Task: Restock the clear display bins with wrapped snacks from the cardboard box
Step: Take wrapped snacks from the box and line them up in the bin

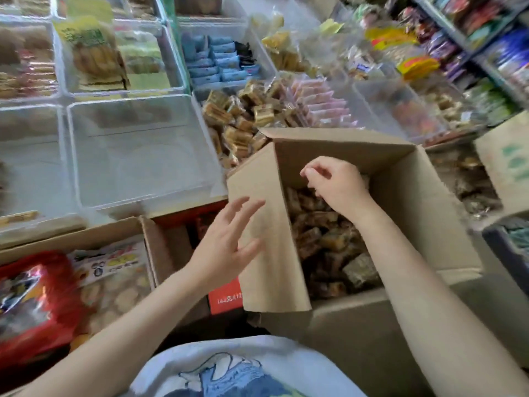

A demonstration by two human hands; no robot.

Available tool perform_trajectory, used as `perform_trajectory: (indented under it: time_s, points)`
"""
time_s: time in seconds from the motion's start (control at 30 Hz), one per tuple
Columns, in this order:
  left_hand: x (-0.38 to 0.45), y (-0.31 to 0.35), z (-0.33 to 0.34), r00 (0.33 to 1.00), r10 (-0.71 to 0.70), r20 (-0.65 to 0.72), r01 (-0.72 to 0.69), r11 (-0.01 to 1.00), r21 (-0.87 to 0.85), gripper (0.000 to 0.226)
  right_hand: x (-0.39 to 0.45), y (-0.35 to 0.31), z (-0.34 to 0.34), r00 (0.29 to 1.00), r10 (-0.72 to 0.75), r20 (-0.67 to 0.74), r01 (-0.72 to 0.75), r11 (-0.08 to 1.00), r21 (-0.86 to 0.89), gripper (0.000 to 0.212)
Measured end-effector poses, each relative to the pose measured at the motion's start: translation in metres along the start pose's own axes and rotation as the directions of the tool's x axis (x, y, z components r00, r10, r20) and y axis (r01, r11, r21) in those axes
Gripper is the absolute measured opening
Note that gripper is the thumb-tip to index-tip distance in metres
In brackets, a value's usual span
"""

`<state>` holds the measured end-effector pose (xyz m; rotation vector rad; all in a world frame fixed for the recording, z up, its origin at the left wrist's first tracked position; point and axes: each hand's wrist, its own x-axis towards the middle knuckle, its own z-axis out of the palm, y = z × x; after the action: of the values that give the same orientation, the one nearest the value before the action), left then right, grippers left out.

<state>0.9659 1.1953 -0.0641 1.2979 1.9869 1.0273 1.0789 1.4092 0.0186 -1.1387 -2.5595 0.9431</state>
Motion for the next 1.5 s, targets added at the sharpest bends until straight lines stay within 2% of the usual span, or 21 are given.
perform_trajectory:
  time_s: [0.1,0.2,0.33,0.4,0.47,0.57,0.63,0.7,0.77,0.8,0.83,0.9,0.93,0.97,1.03,1.1,1.23,1.37,1.5]
  points:
    - [0.007,0.024,0.028,1.000,0.005,0.030,-0.002,0.996,-0.089,0.059,-0.007,0.042,0.002,0.984,0.030,0.173,-0.009,0.993,-0.121,0.016]
    - [0.012,0.031,0.043,0.999,-0.037,0.008,0.038,0.996,-0.082,0.058,-0.006,0.068,0.008,0.954,0.061,0.294,0.023,0.962,-0.273,0.019]
    - [0.012,0.030,0.050,0.996,-0.072,-0.049,0.068,0.994,-0.083,0.057,0.011,0.097,0.030,0.868,0.171,0.466,0.129,0.830,-0.543,0.025]
    - [0.010,0.030,0.052,0.993,-0.089,-0.073,0.083,0.993,-0.085,0.058,0.016,0.111,0.043,0.798,0.268,0.539,0.193,0.735,-0.650,0.041]
    - [0.010,0.031,0.054,0.991,-0.105,-0.085,0.097,0.992,-0.084,0.057,0.017,0.125,0.053,0.774,0.270,0.573,0.250,0.701,-0.668,0.051]
    - [0.011,0.033,0.057,0.987,-0.127,-0.101,0.117,0.988,-0.104,0.055,0.017,0.128,0.059,0.788,0.170,0.592,0.274,0.764,-0.584,0.040]
    - [0.011,0.035,0.057,0.984,-0.139,-0.111,0.126,0.985,-0.114,0.055,0.018,0.122,0.051,0.800,0.169,0.575,0.292,0.728,-0.620,0.038]
    - [0.011,0.037,0.054,0.983,-0.149,-0.109,0.136,0.984,-0.118,0.054,0.021,0.119,0.032,0.821,0.117,0.559,0.265,0.789,-0.555,0.031]
    - [0.012,0.038,0.051,0.982,-0.156,-0.103,0.144,0.983,-0.115,0.050,0.023,0.118,0.007,0.858,0.078,0.508,0.086,0.953,-0.292,0.028]
    - [0.014,0.039,0.050,0.982,-0.159,-0.105,0.147,0.983,-0.113,0.046,0.022,0.116,-0.004,0.880,0.065,0.471,-0.018,0.994,-0.103,0.025]
    - [0.015,0.040,0.049,0.980,-0.162,-0.113,0.149,0.982,-0.112,0.040,0.021,0.113,-0.012,0.892,0.062,0.447,-0.131,0.984,0.124,0.024]
    - [0.019,0.043,0.046,0.974,-0.178,-0.141,0.158,0.977,-0.144,0.028,0.017,0.107,-0.022,0.888,0.011,0.460,-0.292,0.787,0.544,0.030]
    - [0.022,0.045,0.044,0.970,-0.191,-0.151,0.164,0.971,-0.172,0.024,0.016,0.102,-0.024,0.883,-0.026,0.469,-0.322,0.693,0.645,0.033]
    - [0.024,0.047,0.042,0.966,-0.204,-0.161,0.171,0.965,-0.198,0.020,0.014,0.097,-0.025,0.878,-0.059,0.474,-0.328,0.648,0.687,0.036]
    - [0.028,0.051,0.036,0.958,-0.215,-0.189,0.168,0.957,-0.237,0.016,0.013,0.085,-0.025,0.869,-0.120,0.480,-0.299,0.646,0.702,0.035]
    - [0.029,0.057,0.027,0.949,-0.214,-0.232,0.128,0.932,-0.339,0.027,0.012,0.070,-0.022,0.859,-0.172,0.482,-0.266,0.655,0.707,0.031]
    - [0.026,0.067,-0.002,0.909,-0.313,-0.276,0.046,0.732,-0.679,0.043,0.007,0.030,-0.008,0.838,-0.213,0.502,-0.252,0.665,0.703,0.029]
    - [0.015,0.052,-0.037,0.859,-0.389,-0.332,0.028,0.683,-0.730,0.027,0.008,-0.013,0.015,0.796,-0.238,0.556,-0.179,0.786,0.592,0.030]
    - [-0.003,0.008,-0.071,0.858,-0.402,-0.321,0.079,0.719,-0.691,0.023,0.019,-0.056,0.044,0.778,-0.220,0.589,-0.076,0.897,0.436,0.028]
